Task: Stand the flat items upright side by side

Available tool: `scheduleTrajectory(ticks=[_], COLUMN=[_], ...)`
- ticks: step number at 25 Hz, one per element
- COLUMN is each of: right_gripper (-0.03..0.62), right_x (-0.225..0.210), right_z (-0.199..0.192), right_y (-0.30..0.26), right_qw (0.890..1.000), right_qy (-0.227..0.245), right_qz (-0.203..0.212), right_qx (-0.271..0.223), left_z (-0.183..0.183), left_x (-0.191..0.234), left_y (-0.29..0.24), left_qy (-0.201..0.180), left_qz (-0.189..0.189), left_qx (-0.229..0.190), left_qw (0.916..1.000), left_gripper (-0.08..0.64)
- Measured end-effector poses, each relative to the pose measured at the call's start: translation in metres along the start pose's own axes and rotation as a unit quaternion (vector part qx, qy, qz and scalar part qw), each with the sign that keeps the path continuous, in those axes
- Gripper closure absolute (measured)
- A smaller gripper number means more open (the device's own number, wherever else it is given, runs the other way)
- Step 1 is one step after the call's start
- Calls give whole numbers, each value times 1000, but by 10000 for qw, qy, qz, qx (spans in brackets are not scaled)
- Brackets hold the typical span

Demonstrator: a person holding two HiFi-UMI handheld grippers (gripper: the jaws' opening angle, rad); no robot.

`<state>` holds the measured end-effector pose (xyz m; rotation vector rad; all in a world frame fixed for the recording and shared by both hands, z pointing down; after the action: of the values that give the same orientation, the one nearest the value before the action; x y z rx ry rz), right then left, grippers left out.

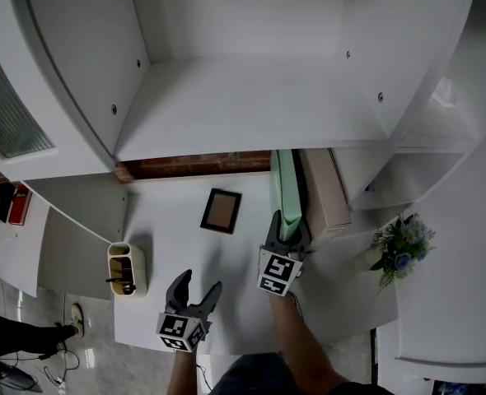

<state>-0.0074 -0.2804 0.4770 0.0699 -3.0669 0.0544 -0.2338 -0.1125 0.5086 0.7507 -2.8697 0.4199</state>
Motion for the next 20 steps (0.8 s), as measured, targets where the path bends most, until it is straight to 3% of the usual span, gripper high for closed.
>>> scheduleTrajectory(ticks=[12, 20], right_gripper=[352, 347], right_x=[4, -1], right_z=[4, 12], right_y=[3, 21], right_qw=[9991, 9991], right_qy=[-59, -11], right_qz=[405, 423], right_qx=[71, 3], left_z=[-4, -7], left_x=[-11, -22], left_y=[-1, 3], left_qy=[46, 96], left_qz=[14, 37], left_qx=[35, 5], left_qw=[10000, 9999], left_gripper=[216, 216])
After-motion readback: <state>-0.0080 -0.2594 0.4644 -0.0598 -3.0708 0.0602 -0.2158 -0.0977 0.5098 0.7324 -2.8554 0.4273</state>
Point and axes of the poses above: the fingertips, and each gripper's own axes: y backward along the fingers, x to its left, z out of its top, the point moved 9 cm from there along y, backward along the fingers, and after that the axes turned 10 degrees about -z, right-handed, at the moved point
